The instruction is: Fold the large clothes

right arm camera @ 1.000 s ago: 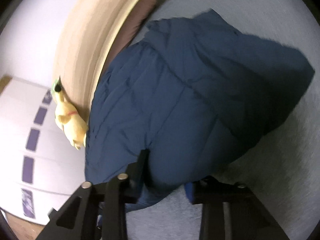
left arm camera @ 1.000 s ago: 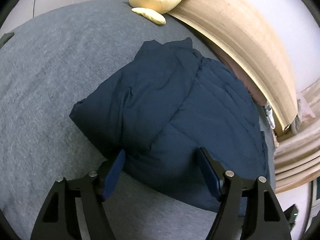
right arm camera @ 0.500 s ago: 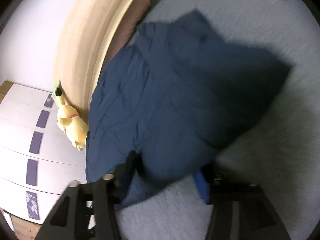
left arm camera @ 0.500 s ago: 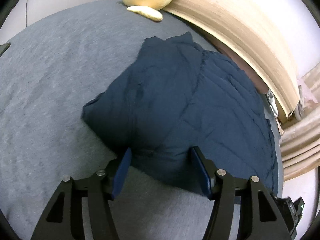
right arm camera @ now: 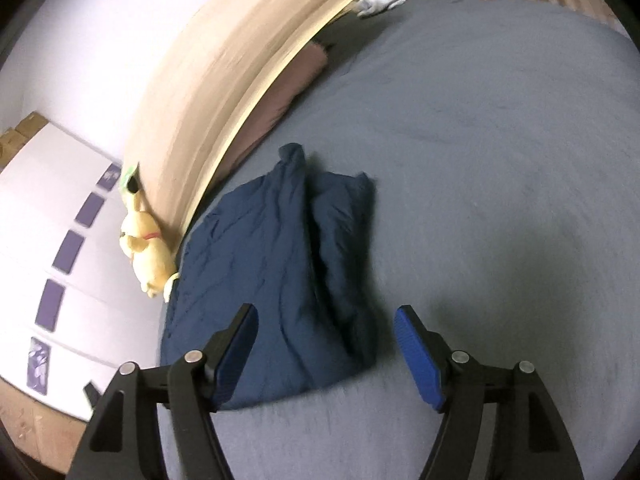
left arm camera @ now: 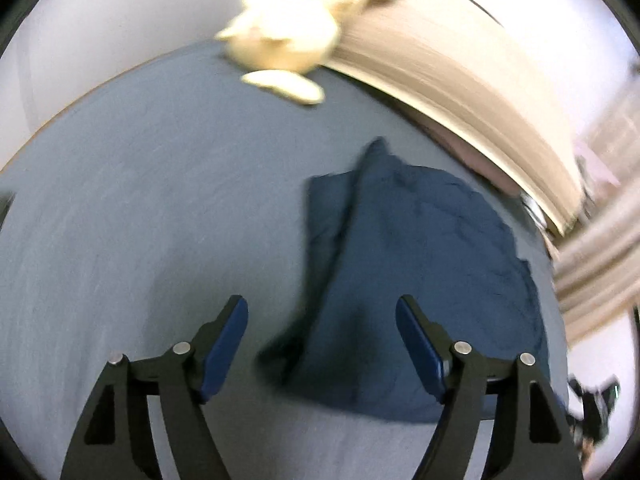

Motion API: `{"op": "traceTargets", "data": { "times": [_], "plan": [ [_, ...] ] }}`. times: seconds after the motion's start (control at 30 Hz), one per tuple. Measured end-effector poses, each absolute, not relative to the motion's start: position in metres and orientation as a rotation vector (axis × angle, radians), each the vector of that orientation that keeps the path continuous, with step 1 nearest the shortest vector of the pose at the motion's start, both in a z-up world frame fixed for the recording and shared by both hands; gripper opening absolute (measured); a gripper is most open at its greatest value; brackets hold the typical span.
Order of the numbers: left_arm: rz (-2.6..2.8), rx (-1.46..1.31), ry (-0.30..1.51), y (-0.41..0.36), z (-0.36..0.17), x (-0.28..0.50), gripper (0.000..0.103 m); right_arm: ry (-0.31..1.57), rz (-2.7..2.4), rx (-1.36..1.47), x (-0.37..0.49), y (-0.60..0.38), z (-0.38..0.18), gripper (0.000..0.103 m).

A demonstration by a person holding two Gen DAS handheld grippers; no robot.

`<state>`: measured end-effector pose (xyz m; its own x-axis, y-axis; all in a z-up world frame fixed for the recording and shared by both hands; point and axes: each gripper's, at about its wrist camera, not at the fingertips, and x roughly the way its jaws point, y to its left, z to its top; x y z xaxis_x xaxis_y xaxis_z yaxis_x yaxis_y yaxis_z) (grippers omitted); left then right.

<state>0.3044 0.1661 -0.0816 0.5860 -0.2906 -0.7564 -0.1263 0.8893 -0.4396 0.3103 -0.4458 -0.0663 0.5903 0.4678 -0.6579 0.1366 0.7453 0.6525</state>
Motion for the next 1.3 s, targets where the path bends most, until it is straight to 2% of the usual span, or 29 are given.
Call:
{"op": "traceTargets", "data": {
  "times": [0.2,0.37,0.4,0.43,0.47,0.5,0.57,0.63,0.7,0.73,0.8,0.87,0.97,1.3],
  "plan": [
    [-0.245,-0.359,1.098,0.14,-0.103,0.363,0.077,1.045,0.254,0.712,0.381,-0.445,-0.094,0.074],
    [-0.276,-0.355,1.147,0.135,-0.13,0.375,0.075,1.128,0.326,0.69,0.415,-0.419,-0.118,0.072],
    [-0.29,-0.355,1.146,0.135,-0.132,0.374,0.061,1.143,0.342,0.667,0.42,-0.414,-0.119,0.041],
    [-0.31,-0.364,1.145,0.136,-0.133,0.374,0.054,1.151,0.353,0.587,0.423,-0.404,-0.114,0.031],
    [-0.305,-0.367,1.134,0.138,-0.131,0.372,0.041,1.141,0.347,0.513,0.423,-0.393,-0.105,0.02],
    [-0.304,-0.363,1.114,0.139,-0.128,0.37,0.031,1.111,0.343,0.439,0.42,-0.382,-0.089,0.016],
    [-0.313,-0.363,1.097,0.139,-0.132,0.365,0.031,1.086,0.314,0.397,0.419,-0.378,-0.083,0.016],
    [-0.306,-0.384,1.115,0.143,-0.141,0.365,0.039,1.155,0.278,0.439,0.425,-0.383,-0.109,0.023],
    [-0.287,-0.374,1.103,0.145,-0.136,0.363,0.045,1.142,0.244,0.448,0.424,-0.385,-0.117,0.042],
    [-0.278,-0.357,1.091,0.146,-0.131,0.36,0.046,1.12,0.242,0.488,0.421,-0.389,-0.116,0.048],
    [-0.254,-0.305,1.073,0.145,-0.119,0.354,0.057,1.099,0.263,0.565,0.416,-0.396,-0.112,0.078],
    [-0.222,-0.266,1.042,0.146,-0.109,0.355,0.066,1.058,0.272,0.574,0.41,-0.404,-0.102,0.08],
    [-0.204,-0.244,1.009,0.148,-0.096,0.356,0.073,1.045,0.259,0.59,0.409,-0.414,-0.095,0.08],
    [-0.166,-0.192,1.024,0.142,-0.1,0.375,0.073,1.082,0.251,0.597,0.425,-0.422,-0.098,0.08]
  ]
}}
